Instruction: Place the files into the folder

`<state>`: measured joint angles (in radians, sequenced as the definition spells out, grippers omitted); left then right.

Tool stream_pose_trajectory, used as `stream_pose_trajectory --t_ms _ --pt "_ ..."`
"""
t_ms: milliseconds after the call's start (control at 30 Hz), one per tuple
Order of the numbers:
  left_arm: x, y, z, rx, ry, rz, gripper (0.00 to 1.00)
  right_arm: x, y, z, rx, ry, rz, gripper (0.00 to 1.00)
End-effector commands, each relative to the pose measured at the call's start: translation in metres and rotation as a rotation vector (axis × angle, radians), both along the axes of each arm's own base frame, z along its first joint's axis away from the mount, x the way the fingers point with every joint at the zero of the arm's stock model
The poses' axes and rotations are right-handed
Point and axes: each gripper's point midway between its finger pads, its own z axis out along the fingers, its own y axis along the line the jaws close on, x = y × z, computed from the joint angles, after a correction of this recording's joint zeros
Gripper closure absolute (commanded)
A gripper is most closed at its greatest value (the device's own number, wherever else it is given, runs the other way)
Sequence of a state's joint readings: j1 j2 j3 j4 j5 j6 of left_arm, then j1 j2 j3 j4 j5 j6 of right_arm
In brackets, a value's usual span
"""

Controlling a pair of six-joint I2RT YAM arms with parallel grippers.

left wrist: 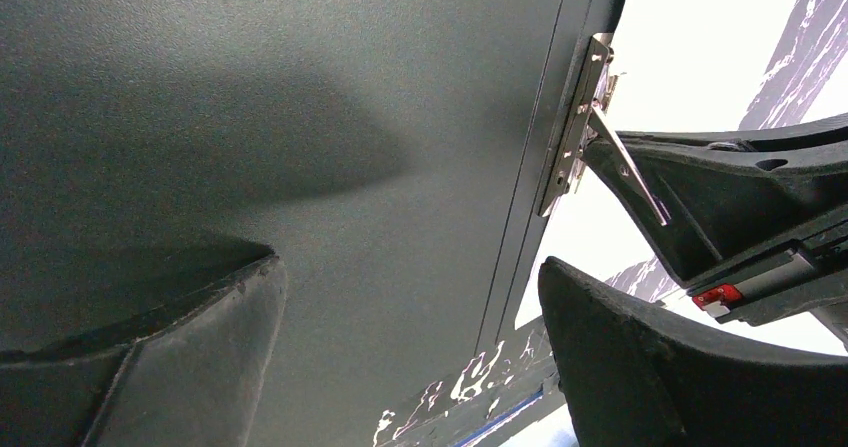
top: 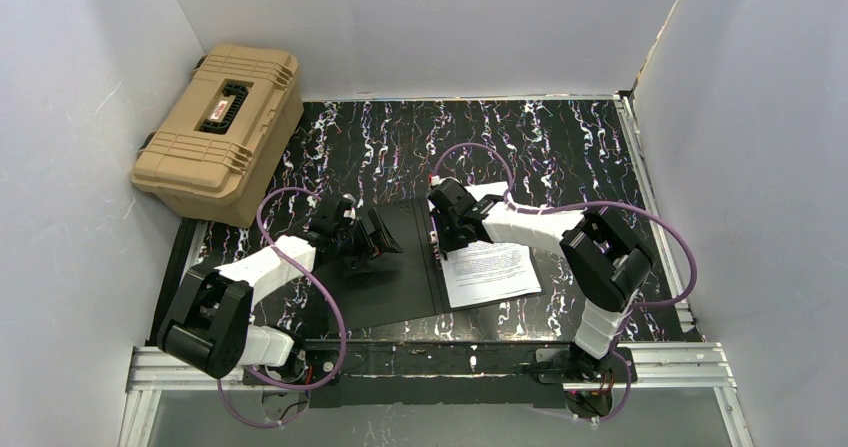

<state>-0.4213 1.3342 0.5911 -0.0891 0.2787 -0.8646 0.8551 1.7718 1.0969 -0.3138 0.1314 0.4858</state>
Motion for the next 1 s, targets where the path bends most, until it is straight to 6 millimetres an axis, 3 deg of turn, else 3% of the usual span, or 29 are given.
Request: stream_pose_trajectory --t_ms 0,100,200,533,767,967 --pt "-0.028 0.022 -0.033 0.116 0.110 0.012 0.03 -0.008 0.008 0.005 0.030 0.010 0.014 0.79" --pt "-0.028 0.022 -0.034 0.117 0.114 0.011 0.03 -0.006 0.007 0.010 0.031 -0.003 0.004 0.66" --pt "-0.028 0.023 -0.035 0.117 0.114 0.011 0.03 -0.003 0.006 0.019 0.032 -0.022 -0.005 0.64" --pt "-0.027 0.022 -0.032 0.111 0.108 0.013 0.04 0.008 0.000 0.060 0.028 -0.111 -0.023 0.64" --pt "-0.027 0.023 -0.032 0.119 0.106 0.007 0.04 0.007 0.019 0.093 0.076 -0.155 0.010 0.65" --pt "-0.028 0.025 -0.034 0.135 0.112 0.001 0.05 0.002 0.033 0.097 0.069 -0.154 0.047 0.66"
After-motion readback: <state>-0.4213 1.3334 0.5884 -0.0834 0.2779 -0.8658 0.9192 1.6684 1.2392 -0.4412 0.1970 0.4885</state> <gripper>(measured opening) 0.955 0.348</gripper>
